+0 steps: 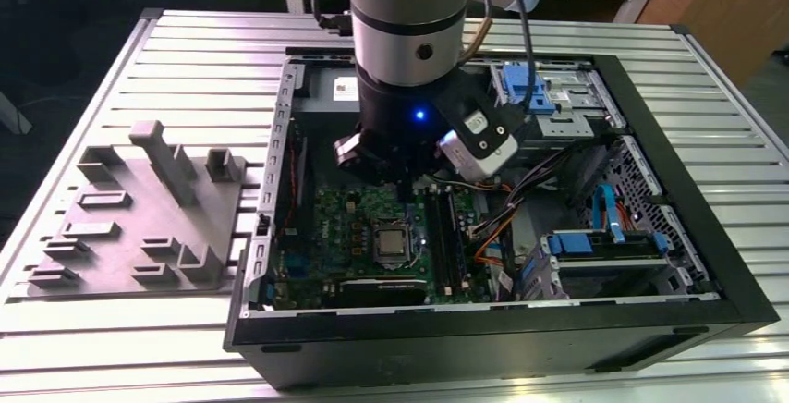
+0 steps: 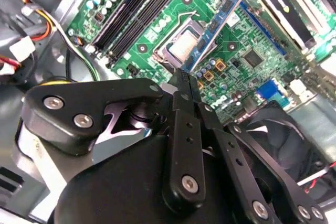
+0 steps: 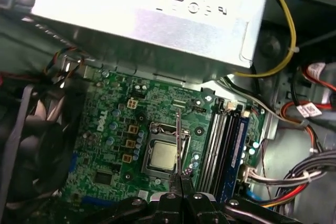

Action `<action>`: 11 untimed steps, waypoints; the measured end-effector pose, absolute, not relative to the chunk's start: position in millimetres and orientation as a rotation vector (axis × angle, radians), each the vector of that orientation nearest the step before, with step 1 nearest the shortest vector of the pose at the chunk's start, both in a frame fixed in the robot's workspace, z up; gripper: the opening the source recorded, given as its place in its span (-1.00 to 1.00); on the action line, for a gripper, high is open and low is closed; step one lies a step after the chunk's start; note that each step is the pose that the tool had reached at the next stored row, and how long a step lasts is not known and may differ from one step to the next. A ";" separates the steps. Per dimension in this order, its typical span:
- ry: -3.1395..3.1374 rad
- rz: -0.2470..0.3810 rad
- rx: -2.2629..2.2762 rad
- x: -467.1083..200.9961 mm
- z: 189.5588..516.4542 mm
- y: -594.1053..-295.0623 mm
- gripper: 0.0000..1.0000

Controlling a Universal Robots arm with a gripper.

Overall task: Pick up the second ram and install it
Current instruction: 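Insert the second ram into the second slot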

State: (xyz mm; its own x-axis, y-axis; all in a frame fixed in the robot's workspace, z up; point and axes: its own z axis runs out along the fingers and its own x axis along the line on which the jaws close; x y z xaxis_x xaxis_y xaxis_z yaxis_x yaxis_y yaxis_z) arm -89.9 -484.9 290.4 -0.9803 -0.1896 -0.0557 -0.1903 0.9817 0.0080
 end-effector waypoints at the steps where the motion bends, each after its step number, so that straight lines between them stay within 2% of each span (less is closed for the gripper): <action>1: 3.075 0.020 -0.270 -89.8 290.1 -484.9 -0.77; 11: 3.084 0.015 -0.106 -89.9 288.1 -484.9 -0.77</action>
